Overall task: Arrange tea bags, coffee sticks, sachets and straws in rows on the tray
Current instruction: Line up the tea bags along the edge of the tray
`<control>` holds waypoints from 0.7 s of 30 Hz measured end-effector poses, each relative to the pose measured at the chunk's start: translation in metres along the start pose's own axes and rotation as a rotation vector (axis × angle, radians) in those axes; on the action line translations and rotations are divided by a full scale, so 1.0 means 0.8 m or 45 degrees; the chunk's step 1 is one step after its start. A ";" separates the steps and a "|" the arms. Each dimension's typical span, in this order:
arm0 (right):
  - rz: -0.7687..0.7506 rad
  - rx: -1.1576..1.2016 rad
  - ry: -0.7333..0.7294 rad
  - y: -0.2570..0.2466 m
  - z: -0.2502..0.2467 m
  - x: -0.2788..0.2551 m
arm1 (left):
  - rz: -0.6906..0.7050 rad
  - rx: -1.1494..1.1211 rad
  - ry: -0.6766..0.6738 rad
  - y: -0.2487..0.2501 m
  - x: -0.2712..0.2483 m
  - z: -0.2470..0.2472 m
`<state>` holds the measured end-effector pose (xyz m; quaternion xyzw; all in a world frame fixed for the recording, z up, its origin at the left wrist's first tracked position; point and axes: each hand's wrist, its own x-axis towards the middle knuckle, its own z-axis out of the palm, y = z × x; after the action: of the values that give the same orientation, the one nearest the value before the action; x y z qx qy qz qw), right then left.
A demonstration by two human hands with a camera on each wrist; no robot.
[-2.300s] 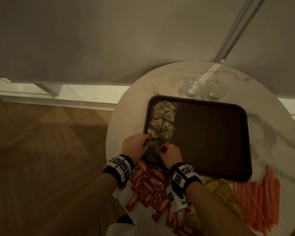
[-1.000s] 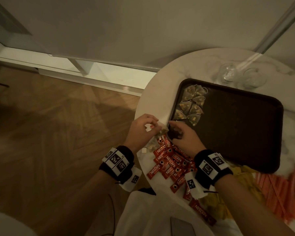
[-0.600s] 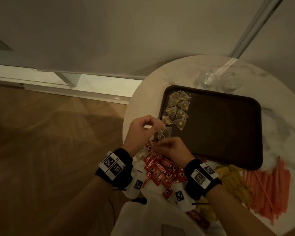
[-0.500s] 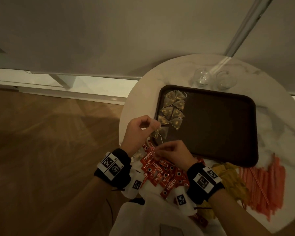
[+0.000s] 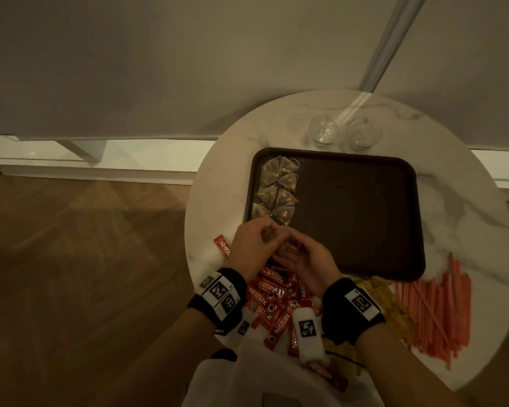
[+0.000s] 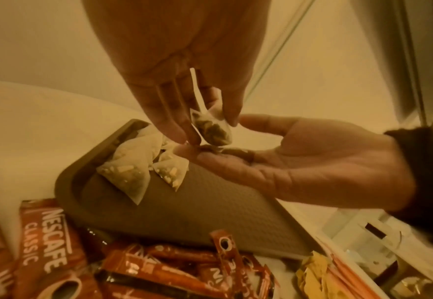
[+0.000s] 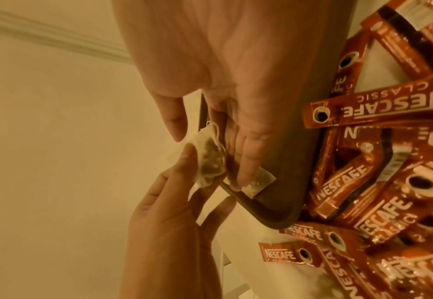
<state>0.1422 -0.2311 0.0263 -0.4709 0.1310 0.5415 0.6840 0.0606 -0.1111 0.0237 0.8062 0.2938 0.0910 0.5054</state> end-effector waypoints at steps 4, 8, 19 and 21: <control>0.000 0.090 0.065 -0.002 -0.009 0.011 | 0.137 0.193 -0.115 -0.001 0.006 0.009; 0.004 0.080 0.140 -0.006 -0.021 0.022 | 0.048 0.032 -0.127 -0.007 0.008 0.009; 0.043 -0.237 0.170 -0.017 -0.033 0.041 | -0.403 -0.177 -0.208 -0.034 0.027 0.021; 0.032 -0.311 0.148 -0.018 -0.035 0.043 | -0.438 -0.195 -0.217 -0.036 0.029 0.024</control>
<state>0.1768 -0.2312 -0.0048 -0.5797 0.1093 0.5337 0.6059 0.0770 -0.1035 -0.0138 0.7082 0.3754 -0.0432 0.5964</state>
